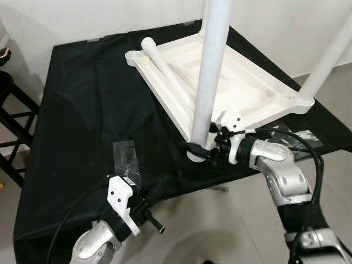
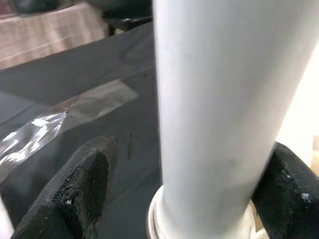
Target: Building children table
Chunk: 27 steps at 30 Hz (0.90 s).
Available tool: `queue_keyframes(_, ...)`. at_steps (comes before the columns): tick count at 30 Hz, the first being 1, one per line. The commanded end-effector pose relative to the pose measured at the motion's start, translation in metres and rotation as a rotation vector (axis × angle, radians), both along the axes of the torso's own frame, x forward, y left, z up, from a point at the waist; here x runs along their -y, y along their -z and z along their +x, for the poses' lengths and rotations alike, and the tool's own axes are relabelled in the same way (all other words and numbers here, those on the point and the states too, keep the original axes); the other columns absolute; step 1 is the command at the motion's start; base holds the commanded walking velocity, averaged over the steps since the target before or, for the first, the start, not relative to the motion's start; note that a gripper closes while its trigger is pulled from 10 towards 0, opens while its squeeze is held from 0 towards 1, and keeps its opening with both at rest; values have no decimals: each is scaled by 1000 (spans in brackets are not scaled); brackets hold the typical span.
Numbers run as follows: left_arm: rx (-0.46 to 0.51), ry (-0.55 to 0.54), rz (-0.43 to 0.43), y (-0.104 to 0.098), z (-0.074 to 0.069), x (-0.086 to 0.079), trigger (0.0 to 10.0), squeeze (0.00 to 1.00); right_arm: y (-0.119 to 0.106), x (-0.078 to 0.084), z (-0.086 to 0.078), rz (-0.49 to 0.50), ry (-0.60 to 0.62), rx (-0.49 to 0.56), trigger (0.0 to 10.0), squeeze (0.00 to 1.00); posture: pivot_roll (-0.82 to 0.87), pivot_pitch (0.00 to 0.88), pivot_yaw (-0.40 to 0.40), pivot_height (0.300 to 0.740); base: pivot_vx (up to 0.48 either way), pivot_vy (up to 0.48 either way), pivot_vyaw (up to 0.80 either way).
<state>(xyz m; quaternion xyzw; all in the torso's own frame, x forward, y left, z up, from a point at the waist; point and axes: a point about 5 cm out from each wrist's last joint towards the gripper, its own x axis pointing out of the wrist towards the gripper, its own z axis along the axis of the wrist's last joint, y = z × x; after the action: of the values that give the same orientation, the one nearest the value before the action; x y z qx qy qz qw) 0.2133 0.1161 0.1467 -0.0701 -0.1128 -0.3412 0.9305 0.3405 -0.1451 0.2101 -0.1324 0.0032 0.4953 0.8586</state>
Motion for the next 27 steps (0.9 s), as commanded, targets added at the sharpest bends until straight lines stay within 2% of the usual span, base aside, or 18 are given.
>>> queue_keyframes(1,-14,-6,9,3,-5,-1,10000,0,-3,2,2,-13,-61,6,10000,0,27,247,23,740,0,0,0)
queue_keyframes(2,-17,-3,11,3,-6,-2,10000,0,-13,4,9,-7,-73,30,10000,0,30,248,27,740,0,0,0)
queue_keyframes(8,-21,-1,14,3,-7,-2,10000,0,-24,6,15,22,-100,34,9922,0,36,244,31,740,0,0,0)
queue_keyframes(9,-22,0,16,4,-7,-2,10000,0,-25,6,15,23,-121,25,1412,0,37,243,33,740,0,0,0)
queue_keyframes(11,-22,0,16,4,-7,-2,10000,0,-25,6,15,23,-121,25,1412,0,37,243,33,740,0,0,0)
queue_keyframes(12,-23,0,17,4,-8,-2,10000,0,-24,7,15,18,-142,16,0,0,39,243,34,740,0,0,0)
queue_keyframes(22,-25,1,19,3,-8,-1,10000,0,-19,17,16,-6,-185,-3,0,0,22,251,38,740,0,0,0)
queue_keyframes(25,-26,1,18,3,-8,-1,10000,0,-18,20,17,-13,-182,0,0,0,22,251,38,740,0,0,0)
queue_keyframes(27,-26,3,18,3,-8,-1,10000,0,-15,24,17,-20,-138,16,0,0,17,252,39,740,0,0,0)
